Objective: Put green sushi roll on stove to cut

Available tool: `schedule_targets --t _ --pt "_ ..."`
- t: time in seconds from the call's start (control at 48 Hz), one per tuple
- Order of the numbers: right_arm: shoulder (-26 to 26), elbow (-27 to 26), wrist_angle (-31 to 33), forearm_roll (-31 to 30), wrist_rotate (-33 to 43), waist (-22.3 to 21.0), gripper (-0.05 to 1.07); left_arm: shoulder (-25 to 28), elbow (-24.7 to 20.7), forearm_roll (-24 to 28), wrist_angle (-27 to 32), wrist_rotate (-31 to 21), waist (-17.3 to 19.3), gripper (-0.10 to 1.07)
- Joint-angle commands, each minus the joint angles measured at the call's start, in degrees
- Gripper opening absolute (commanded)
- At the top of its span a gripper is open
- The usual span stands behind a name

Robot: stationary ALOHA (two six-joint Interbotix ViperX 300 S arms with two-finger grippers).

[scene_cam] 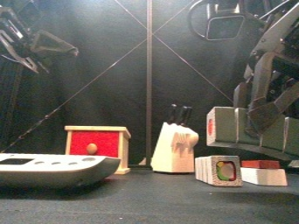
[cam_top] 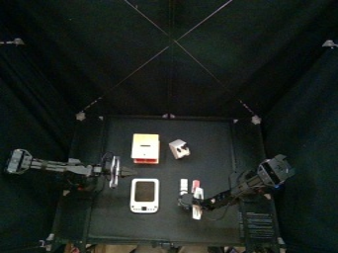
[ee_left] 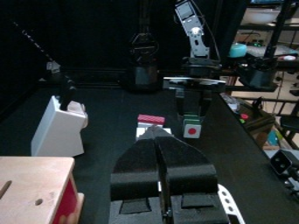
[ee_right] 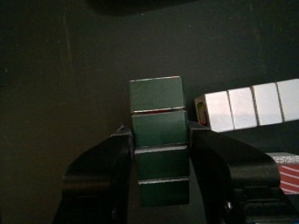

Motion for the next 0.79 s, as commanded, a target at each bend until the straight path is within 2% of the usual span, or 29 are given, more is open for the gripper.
schedule_targets --t 0.0,0.229,0.312,0.417,0.583,0.771 --pt "-1.49 -1.76 -0.09 0.18 0.18 0.09 0.56 -0.18 -0.70 0.09 -0.44 0.09 0.18 -0.02" --pt "-1.85 -6.59 0.53 1.58 0.35 -0.35 0.56 -0.70 -0.35 -0.09 -0.44 0.00 0.26 -0.02" --pt "-1.93 -8.88 1.14 3.34 0.44 -2.29 0.56 -1.05 -0.09 -0.09 -0.44 -0.09 0.26 -0.02" --pt "-1.58 -11.60 1.93 6.94 0.88 -5.10 0.56 -1.49 0.35 -0.26 -0.44 -0.18 0.26 -0.02" --pt "-0.53 -15.38 2.37 16.52 2.81 -10.20 0.56 -2.81 1.49 -0.88 -0.53 -0.18 0.44 -0.02" --pt "2.20 -17.84 2.46 21.71 8.26 -13.97 0.56 -4.83 2.99 -1.93 -0.44 -0.26 1.05 -0.02"
